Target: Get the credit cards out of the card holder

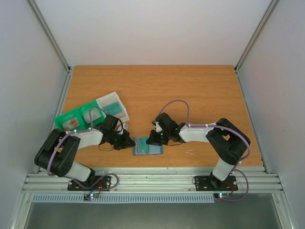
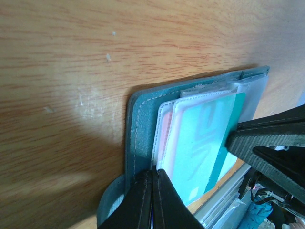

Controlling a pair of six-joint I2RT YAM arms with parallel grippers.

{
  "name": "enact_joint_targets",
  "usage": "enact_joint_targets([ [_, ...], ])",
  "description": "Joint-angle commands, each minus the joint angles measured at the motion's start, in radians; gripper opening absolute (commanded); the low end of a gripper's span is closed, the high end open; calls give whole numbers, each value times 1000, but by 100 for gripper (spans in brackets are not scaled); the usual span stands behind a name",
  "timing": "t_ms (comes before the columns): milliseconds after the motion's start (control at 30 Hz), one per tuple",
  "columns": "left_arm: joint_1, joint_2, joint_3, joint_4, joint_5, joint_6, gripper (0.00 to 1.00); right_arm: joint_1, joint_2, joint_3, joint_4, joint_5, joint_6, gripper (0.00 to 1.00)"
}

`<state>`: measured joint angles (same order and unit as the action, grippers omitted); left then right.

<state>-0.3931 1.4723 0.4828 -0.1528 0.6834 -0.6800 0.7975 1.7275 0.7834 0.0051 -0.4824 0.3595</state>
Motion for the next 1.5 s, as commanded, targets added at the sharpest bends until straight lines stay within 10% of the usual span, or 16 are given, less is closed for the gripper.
enact_joint_targets([
  [0,0,20,-20,-54,-112,-1,4,-15,-53,-20,-74,72,-2,1],
  [467,0,-5,14,-89,-122,-14,6,-29,-206,-34,-202,159,11,1],
  [867,0,-170,83,-116,-56,-94,39,-29,-338,-24,-201,101,70,1],
  [1467,0,-464,0,285,102,-417,60,-29,-464,-34,71,-26,277,1],
])
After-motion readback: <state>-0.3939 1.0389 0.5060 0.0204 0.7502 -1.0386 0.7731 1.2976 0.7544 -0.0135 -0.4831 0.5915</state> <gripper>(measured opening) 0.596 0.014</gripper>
